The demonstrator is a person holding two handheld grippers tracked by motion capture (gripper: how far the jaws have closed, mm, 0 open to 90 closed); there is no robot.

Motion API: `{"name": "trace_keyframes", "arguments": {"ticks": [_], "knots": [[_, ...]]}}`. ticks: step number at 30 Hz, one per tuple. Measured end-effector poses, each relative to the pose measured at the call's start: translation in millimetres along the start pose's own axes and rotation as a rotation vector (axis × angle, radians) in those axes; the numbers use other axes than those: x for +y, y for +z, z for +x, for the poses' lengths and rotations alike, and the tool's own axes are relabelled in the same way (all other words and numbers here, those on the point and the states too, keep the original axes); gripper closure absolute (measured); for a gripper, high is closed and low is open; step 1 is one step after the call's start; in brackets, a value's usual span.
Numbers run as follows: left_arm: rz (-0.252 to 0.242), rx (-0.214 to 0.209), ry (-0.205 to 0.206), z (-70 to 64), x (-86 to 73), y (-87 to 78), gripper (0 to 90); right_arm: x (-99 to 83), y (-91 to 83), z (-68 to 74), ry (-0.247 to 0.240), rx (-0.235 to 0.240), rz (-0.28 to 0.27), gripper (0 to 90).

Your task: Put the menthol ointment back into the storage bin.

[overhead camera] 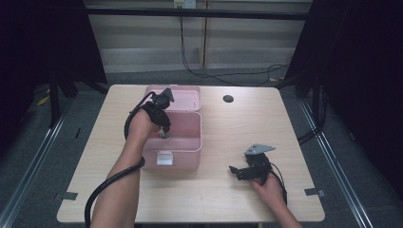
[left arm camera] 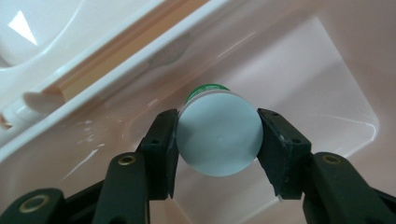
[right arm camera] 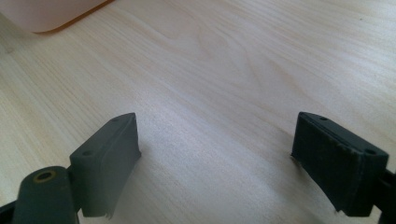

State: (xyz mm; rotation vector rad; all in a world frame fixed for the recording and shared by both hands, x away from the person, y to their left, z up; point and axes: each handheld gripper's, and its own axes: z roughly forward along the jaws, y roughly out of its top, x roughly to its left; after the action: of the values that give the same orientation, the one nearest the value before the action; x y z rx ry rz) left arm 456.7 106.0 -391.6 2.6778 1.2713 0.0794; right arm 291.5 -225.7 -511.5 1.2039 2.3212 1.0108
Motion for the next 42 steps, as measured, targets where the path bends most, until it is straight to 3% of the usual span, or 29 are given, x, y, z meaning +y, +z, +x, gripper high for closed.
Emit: {"name": "trace_keyframes", "arguments": {"ticks": [20,22,23,25,35,42], "knots": [[0.011,0.028,-0.012,-1.8,3.2,29.2,50.8,0.0,0.0,0.1,0.002,-0.001,-0.001,14.2],[0.009,0.048,-0.015,-1.3,3.3,30.4,50.8,0.0,0.0,0.1,0.002,-0.001,-0.001,14.2],[0.003,0.033,-0.023,-1.2,3.1,31.7,50.8,0.0,0.0,0.1,0.002,-0.001,-0.001,14.2],[-0.004,0.048,-0.022,-0.1,2.9,32.5,50.8,0.0,-0.1,0.0,0.000,-0.001,0.000,14.2],[-0.006,0.036,-0.038,-1.0,2.0,39.7,50.7,-0.1,-0.1,0.1,0.001,-0.002,0.000,14.2],[-0.021,0.053,-0.033,-2.2,2.7,39.5,50.5,-0.1,-0.1,0.1,0.001,-0.001,0.000,14.1]]}}
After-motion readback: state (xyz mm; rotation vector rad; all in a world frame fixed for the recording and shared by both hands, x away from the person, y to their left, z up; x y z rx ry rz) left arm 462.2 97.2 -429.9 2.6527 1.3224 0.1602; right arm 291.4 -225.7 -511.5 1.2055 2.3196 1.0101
